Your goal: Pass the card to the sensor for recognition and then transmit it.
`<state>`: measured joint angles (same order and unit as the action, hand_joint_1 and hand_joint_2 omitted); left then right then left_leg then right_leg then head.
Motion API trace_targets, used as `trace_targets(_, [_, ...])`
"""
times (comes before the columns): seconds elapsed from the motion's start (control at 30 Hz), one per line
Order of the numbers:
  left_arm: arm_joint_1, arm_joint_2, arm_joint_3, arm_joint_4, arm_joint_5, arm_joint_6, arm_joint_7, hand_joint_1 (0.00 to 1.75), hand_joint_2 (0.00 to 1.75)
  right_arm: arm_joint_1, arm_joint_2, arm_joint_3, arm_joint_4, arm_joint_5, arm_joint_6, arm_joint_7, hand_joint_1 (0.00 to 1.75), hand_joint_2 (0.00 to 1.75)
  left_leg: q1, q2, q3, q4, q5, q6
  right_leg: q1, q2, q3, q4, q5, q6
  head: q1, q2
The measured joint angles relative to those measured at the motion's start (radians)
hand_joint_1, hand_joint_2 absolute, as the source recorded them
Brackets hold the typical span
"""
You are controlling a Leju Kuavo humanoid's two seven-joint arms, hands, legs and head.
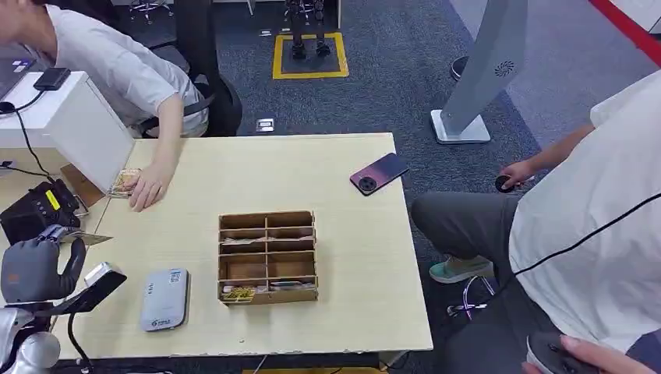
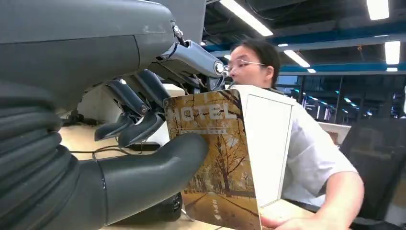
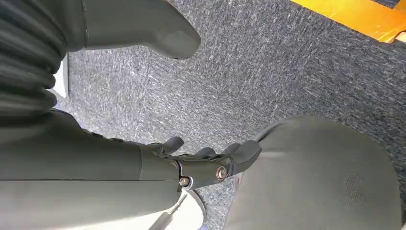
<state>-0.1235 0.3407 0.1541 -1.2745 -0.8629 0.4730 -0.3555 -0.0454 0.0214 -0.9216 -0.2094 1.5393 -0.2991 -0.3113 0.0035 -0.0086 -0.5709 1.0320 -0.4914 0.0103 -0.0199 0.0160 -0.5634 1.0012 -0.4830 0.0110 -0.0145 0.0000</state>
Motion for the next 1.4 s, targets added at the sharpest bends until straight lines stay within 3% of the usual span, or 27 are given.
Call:
trace_targets(0.13, [0.002,-0.001,0.0,-0.004,0.025,-0.001,-0.015,1.75,1.75,0.0,0.0,0.001,0.0,0.0,0.0,-0.001,0.0,1.75,0.0,0.0,0.0,0.0,0.0,0.0,0.0,0.0,0.0,0.0,0.0,0.0,0.0,0.0])
trace_targets(0.23, [0.006,-0.005,0.004,-0.016,0.102,-0.022,-0.061,1.75,1.75,0.0,0.0,0.001,0.0,0.0,0.0,-0.003,0.0,1.75,0.0,0.0,0.0,0.0,0.0,0.0,0.0,0.0,0.0,0.0,0.0,0.0,0.0,0.0])
trace_targets(0.33, [0.006,-0.023,0.018,-0.033,0.179,-0.057,-0.066,1.75,1.75,0.0,0.0,0.001,0.0,0.0,-0.002,-0.004,0.0,1.75,0.0,0.0,0.0,0.0,0.0,0.0,0.0,0.0,0.0,0.0,0.0,0.0,0.0,0.0])
trace_targets(0.4, [0.009,-0.034,0.024,-0.041,0.244,-0.141,-0.013,1.75,1.75,0.0,0.001,0.001,0.0,-0.003,-0.006,0.003,0.0,1.75,0.0,0.0,-0.001,0.0,0.0,0.0,0.0,0.0,0.0,0.0,0.0,0.0,0.0,0.0])
trace_targets(0.47, [0.063,-0.057,0.044,-0.092,0.438,-0.343,0.107,1.75,1.75,0.003,0.005,-0.003,0.0,-0.006,-0.014,0.013,0.0,1.75,-0.001,0.005,0.002,0.0,-0.002,0.0,-0.001,0.005,0.0,0.0,0.0,0.0,-0.001,0.0])
trace_targets(0.53, [0.123,-0.08,0.068,-0.141,0.561,-0.457,0.137,1.75,1.75,0.013,0.008,-0.008,0.0,-0.006,-0.021,0.017,0.0,1.75,0.0,0.006,0.001,0.0,-0.002,0.001,0.0,0.006,-0.001,0.0,0.0,0.0,-0.001,0.0])
trace_targets(0.87, [0.205,-0.128,0.124,-0.241,0.581,-0.483,0.144,1.75,1.75,0.019,0.012,-0.025,0.0,-0.006,-0.021,0.018,0.0,1.75,0.0,0.004,-0.001,0.0,-0.002,0.001,0.0,0.004,-0.002,0.0,-0.001,0.001,0.0,0.0])
trace_targets(1.4, [0.216,-0.151,0.145,-0.257,0.584,-0.5,0.145,1.75,1.75,0.019,0.013,-0.03,0.0,-0.006,-0.021,0.019,0.0,1.75,0.0,0.004,-0.001,0.0,-0.002,0.001,0.0,0.003,-0.002,0.0,-0.001,0.001,0.0,0.0])
